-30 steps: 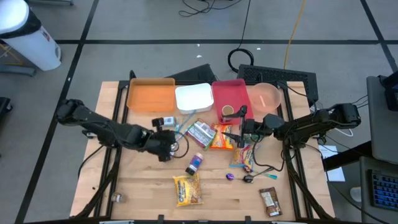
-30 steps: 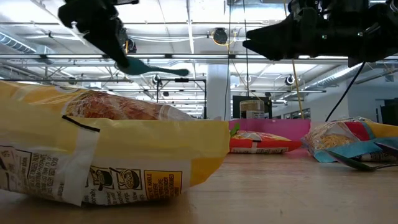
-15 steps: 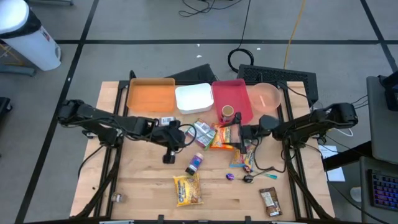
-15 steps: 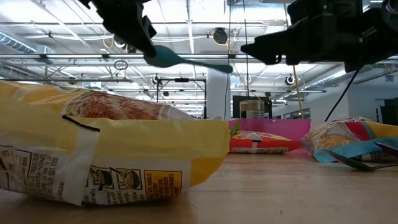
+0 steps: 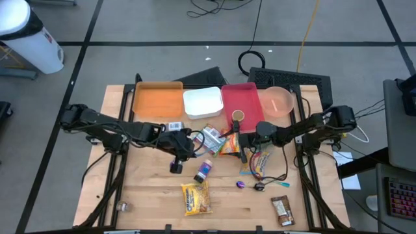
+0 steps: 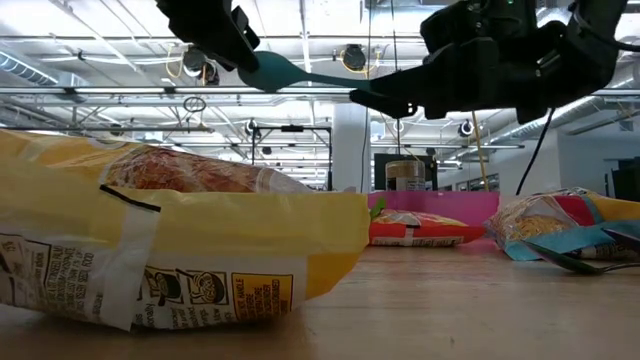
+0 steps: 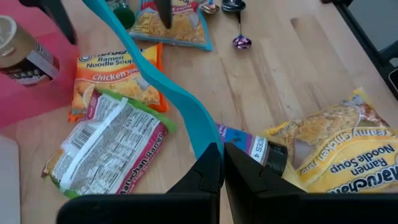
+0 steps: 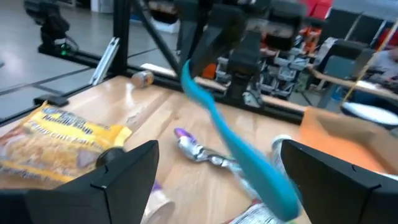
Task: Pick & Place Food Item
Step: Put the blue baby spoon into the orange bin
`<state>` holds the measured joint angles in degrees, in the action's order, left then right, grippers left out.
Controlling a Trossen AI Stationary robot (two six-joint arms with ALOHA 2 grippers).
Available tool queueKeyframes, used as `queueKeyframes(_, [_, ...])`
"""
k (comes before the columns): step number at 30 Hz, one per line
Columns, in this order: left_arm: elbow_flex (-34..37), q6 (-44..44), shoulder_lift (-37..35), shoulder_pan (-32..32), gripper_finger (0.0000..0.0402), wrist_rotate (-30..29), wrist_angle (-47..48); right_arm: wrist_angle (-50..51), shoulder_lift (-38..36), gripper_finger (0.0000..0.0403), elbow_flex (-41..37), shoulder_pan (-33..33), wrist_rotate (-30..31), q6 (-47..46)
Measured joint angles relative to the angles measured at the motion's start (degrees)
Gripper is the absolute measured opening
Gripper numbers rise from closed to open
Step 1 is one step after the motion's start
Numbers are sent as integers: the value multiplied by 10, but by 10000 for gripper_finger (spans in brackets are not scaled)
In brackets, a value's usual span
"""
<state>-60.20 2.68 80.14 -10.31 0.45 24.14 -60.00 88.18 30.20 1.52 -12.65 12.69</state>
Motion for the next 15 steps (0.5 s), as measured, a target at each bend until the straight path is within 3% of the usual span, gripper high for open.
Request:
queueKeyframes(7, [0, -1, 0, 0, 10, -4, 4, -4, 2, 308, 3, 0, 3, 0])
queueKeyframes(15, [0, 0, 0, 0, 10, -5, 2, -10, 2, 240, 3, 0, 3, 0])
